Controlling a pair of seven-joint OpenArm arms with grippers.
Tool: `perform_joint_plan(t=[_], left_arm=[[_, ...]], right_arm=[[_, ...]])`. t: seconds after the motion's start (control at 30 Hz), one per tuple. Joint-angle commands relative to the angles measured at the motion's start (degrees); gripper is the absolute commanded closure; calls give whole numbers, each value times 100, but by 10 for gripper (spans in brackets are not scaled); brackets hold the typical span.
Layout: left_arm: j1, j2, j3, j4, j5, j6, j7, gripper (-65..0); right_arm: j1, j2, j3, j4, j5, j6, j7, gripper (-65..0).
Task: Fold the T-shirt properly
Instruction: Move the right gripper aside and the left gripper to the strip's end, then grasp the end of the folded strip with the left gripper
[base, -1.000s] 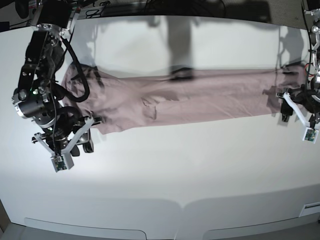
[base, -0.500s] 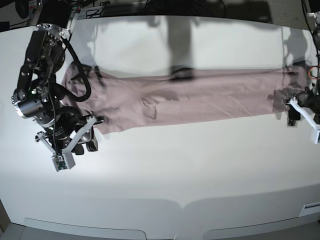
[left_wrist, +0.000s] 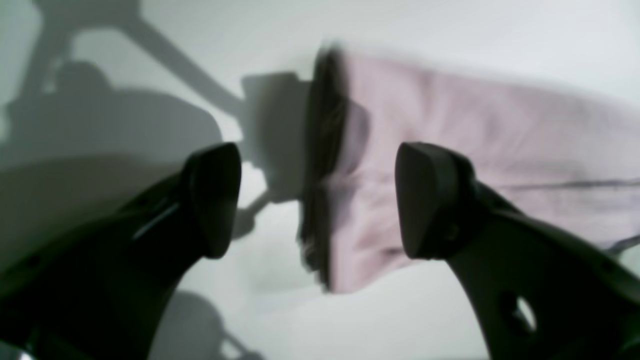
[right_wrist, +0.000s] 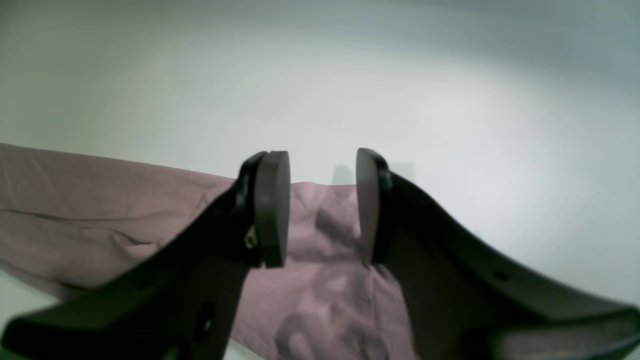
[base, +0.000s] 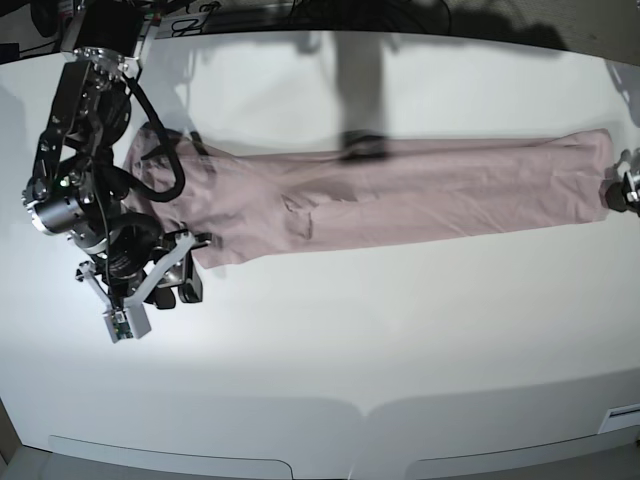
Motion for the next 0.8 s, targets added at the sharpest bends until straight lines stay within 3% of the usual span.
perform_joint_plan(t=[0.0, 0.1, 0.23, 0.33, 0.5, 0.77], left_arm=[[-85, -162, -37, -136, -94, -98, -129, -457], [-85, -160, -37, -732, -105, -271, -374, -457], [-83, -109, -37, -966, -111, -420, -308, -457], [-85, 9, -37, -966, -505, -461, 76, -457], [-83, 273, -37, -966, -1207, -852, 780, -457], [-83, 323, -37, -964, -1202, -863, 621, -457]], right_arm=[[109, 44, 13, 111, 63, 20, 111, -225], [109, 44, 13, 111, 63, 20, 114, -225], [111, 46, 13, 111, 63, 20, 98, -225], [109, 46, 13, 111, 63, 20, 79, -225], [109, 46, 13, 111, 61, 20, 70, -225], [109, 46, 13, 111, 63, 46, 11, -225]])
